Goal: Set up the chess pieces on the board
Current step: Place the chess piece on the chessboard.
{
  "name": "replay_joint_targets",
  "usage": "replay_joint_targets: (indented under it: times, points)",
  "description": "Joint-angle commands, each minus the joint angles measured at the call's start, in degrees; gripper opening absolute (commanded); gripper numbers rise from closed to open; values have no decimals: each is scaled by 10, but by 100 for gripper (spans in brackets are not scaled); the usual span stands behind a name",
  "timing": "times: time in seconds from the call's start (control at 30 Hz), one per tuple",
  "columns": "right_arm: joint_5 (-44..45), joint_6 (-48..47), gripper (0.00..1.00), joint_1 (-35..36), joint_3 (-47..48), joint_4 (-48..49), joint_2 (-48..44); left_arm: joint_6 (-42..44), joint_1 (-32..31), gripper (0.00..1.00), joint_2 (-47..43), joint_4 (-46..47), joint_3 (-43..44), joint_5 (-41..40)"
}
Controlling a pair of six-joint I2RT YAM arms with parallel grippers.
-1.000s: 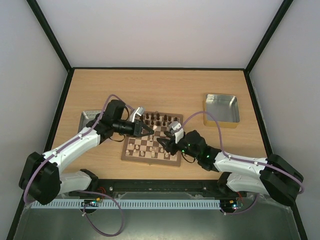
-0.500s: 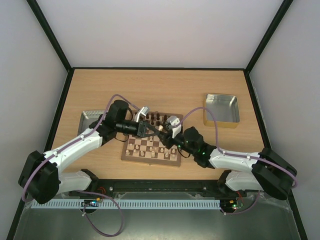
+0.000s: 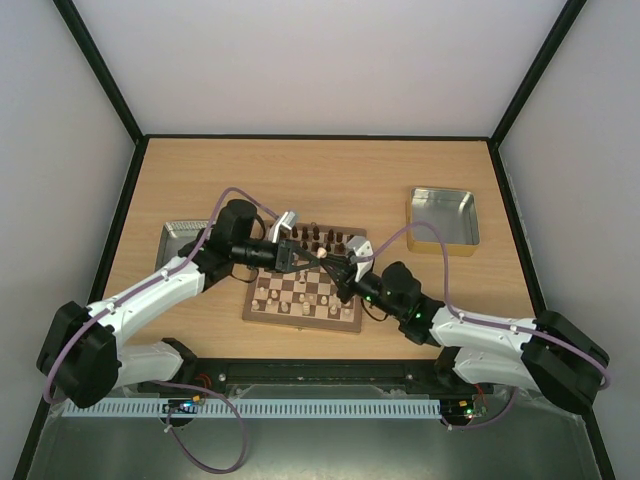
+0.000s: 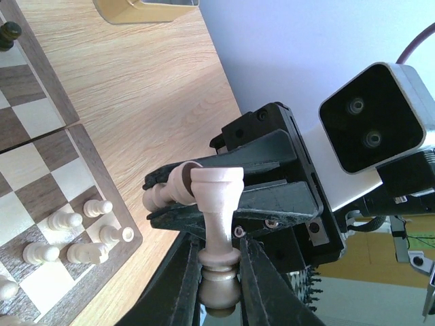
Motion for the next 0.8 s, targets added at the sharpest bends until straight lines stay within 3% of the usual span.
replay_joint_targets:
  times: [0.0, 0.2, 0.33, 0.5, 0.77]
  points:
    - [11, 10, 3, -1, -4, 11, -30, -2, -1, 3, -3, -11, 11, -10]
    - [46, 35, 2, -1, 4, -50, -53, 54, -1, 3, -9, -115, 39, -54]
    - [134, 64, 2, -1, 21, -98, -60, 126, -6, 3, -18, -289, 73, -166]
    - [227, 83, 2, -2, 37, -137, -52, 160, -38, 3, -10, -425, 108, -305]
    - [239, 94, 2, -1, 33, -134, -34, 182, -78, 7, 122, -559, 197, -556]
